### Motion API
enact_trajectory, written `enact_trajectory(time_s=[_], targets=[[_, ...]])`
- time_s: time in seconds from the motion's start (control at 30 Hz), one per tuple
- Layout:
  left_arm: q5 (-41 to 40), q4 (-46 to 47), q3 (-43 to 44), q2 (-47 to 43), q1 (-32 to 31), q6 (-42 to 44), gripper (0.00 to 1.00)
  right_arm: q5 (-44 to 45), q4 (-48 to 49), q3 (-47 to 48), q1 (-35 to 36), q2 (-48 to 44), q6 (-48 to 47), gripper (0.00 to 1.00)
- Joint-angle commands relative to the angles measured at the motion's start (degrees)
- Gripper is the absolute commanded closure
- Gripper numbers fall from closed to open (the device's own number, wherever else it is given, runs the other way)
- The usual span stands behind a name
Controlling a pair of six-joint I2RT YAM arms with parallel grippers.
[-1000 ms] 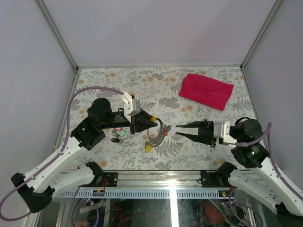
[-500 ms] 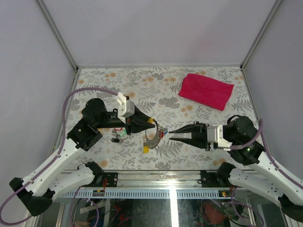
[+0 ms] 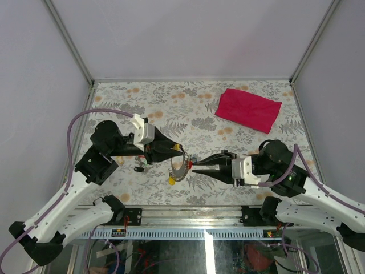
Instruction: Put the keys on the keyring
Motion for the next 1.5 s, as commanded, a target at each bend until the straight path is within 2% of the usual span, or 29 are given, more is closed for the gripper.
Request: enact_trajectory(time_s=[0.0, 0.33, 0.7, 1.13, 1.47], targets=[[2.13, 0.91, 1.43, -1.32, 0.49, 0.13, 1.00, 1.84, 3.17, 3.16, 1.58, 1.12, -1.12, 0.73], [3.72, 1.45, 0.99, -2.08, 0.55, -0.47, 1.00, 3.25, 5.21, 2.50, 2.86, 0.79, -0.27, 0.74], [5.90, 5.40, 0.22, -2.00, 0.75, -3.48, 1.00, 0.18, 8.96, 2.87, 3.04, 1.31, 0.37, 0.74], [7.05, 9.79, -1.61, -2.65, 0.76, -7.26, 1.00, -5.07, 9.36, 5.06, 3.63, 2.32, 0.52, 0.84], [7.11, 9.29, -1.30, -2.17, 0.71, -7.41, 1.00, -2.69, 7.77, 5.94, 5.59, 3.59, -2.61, 0.84]])
